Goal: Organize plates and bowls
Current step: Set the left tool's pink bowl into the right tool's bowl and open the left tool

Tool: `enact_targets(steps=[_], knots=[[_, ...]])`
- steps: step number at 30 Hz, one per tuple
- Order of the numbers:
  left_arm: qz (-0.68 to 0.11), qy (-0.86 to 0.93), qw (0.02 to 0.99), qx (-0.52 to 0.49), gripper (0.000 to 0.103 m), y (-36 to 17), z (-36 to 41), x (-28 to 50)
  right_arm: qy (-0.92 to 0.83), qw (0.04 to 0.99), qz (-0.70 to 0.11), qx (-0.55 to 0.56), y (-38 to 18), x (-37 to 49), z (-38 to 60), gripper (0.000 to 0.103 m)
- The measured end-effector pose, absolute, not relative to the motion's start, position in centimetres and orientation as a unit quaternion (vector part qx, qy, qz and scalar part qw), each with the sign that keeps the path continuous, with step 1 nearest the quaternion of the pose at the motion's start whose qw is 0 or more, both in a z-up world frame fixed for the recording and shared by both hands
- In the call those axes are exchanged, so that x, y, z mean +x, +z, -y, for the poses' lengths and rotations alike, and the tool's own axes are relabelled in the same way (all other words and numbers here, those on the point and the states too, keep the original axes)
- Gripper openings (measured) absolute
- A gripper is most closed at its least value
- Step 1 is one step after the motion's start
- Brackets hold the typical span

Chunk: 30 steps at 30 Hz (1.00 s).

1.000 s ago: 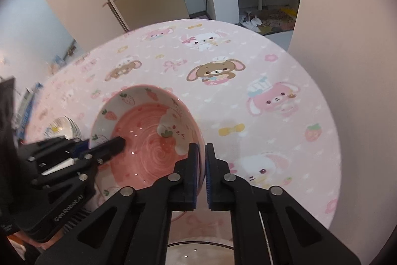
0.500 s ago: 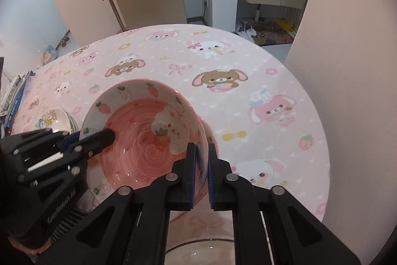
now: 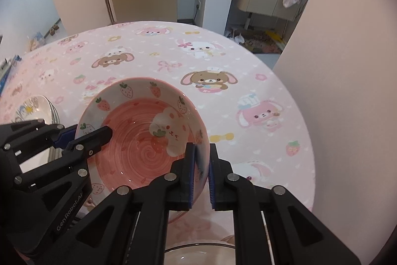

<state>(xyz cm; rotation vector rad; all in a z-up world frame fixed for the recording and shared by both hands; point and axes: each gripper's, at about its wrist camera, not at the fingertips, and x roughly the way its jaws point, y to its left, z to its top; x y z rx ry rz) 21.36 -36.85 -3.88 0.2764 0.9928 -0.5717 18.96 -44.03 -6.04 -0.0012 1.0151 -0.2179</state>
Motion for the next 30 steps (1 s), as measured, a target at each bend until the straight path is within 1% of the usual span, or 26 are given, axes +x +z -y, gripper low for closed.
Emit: enact_targets(steps=[12, 21, 25, 30], knots=[[-0.48, -0.276, 0.824, 0.122, 0.012, -4.7, 36.9, 21.9, -0.091, 0.866, -0.492, 0.006, -6.6, 19.2, 44.7, 0.01], [-0.475, -0.283, 0.825, 0.115, 0.013, -3.7, 36.5, 21.9, -0.084, 0.865, -0.495, 0.025, -6.9, 19.0, 45.4, 0.009], [-0.468, -0.285, 0.828, 0.122, 0.013, -3.3, 36.5, 21.6, -0.081, 0.868, -0.49, 0.028, -6.3, 18.8, 45.4, 0.009], [-0.459, -0.291, 0.833, 0.106, 0.013, -1.9, 35.9, 21.3, -0.074, 0.871, -0.483, 0.039, -5.4, 18.5, 45.7, 0.009]])
